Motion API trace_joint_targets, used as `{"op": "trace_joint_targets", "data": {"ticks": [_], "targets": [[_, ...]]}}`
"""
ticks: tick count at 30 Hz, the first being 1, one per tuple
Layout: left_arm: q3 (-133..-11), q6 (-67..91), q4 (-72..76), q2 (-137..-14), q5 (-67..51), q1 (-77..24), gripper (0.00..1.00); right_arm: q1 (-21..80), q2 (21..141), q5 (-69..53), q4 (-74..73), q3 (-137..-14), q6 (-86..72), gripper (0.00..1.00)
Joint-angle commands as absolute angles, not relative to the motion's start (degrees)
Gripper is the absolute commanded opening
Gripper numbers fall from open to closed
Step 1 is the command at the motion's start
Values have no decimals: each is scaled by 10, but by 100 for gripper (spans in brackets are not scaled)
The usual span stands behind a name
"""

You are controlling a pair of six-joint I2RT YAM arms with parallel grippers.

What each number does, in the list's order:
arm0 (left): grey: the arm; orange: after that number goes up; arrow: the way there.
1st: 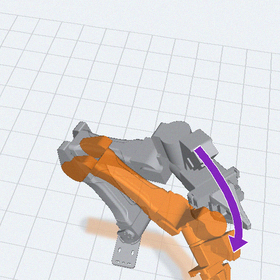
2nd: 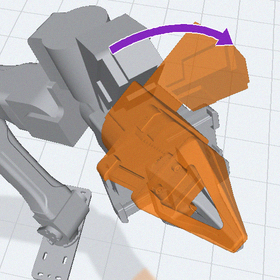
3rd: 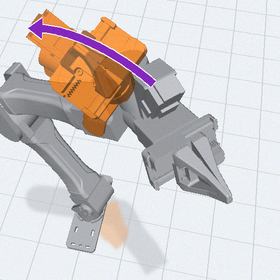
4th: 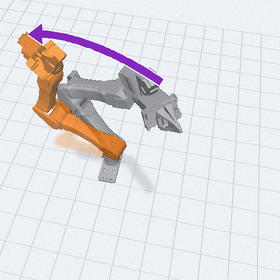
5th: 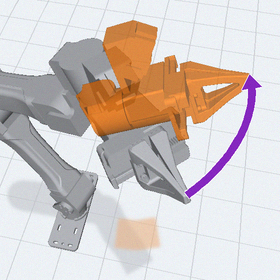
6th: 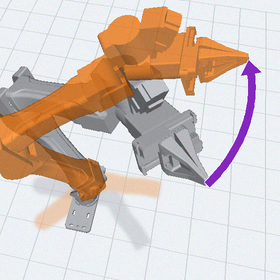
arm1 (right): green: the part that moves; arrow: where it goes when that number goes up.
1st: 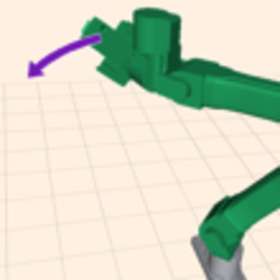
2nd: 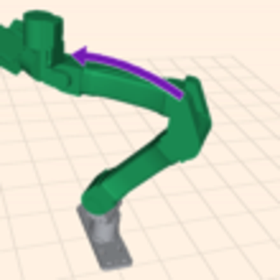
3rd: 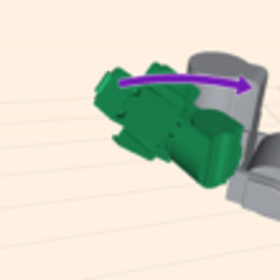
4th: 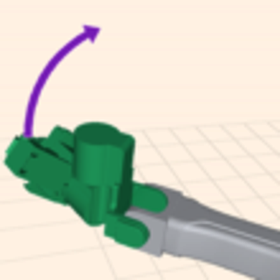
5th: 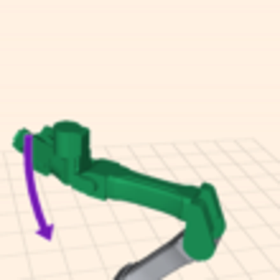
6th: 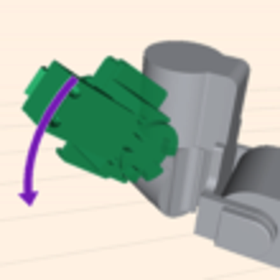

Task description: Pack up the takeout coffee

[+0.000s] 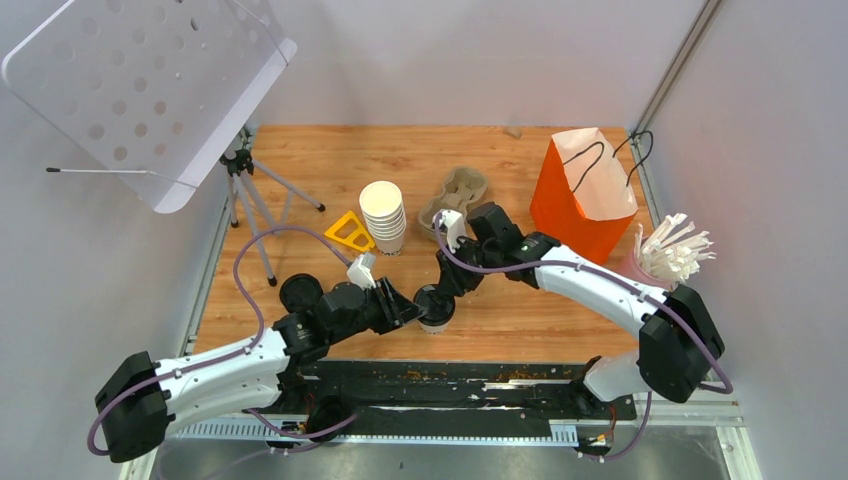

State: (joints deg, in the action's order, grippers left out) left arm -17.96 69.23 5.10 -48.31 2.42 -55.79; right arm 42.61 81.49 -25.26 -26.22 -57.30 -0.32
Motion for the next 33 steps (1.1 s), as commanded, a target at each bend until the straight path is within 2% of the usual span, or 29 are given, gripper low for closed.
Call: {"op": "trace_joint_targets", "data": {"ticks": [1, 7, 20, 25, 27, 31, 33], "targets": [[-160, 689, -40, -500, 17, -562, 41, 425, 806, -207, -267, -530, -4, 31], [-112, 721, -24, -500, 17, -562, 36, 425, 787, -206, -245, -503, -21, 31], [-115, 702, -59, -578, 4, -562, 28, 426, 781, -214, -223, -482, -34, 31], [-112, 704, -70, -535, 4, -562, 26, 426, 777, -223, -216, -477, -36, 32], [-115, 705, -46, -498, -14, -562, 30, 426, 773, -225, -220, -485, -33, 35], [-119, 724, -12, -435, -7, -561, 48, 426, 776, -236, -242, -522, -15, 37], [-113, 731, -3, -420, -10, -558, 51, 426, 780, -242, -249, -534, -13, 37]]}}
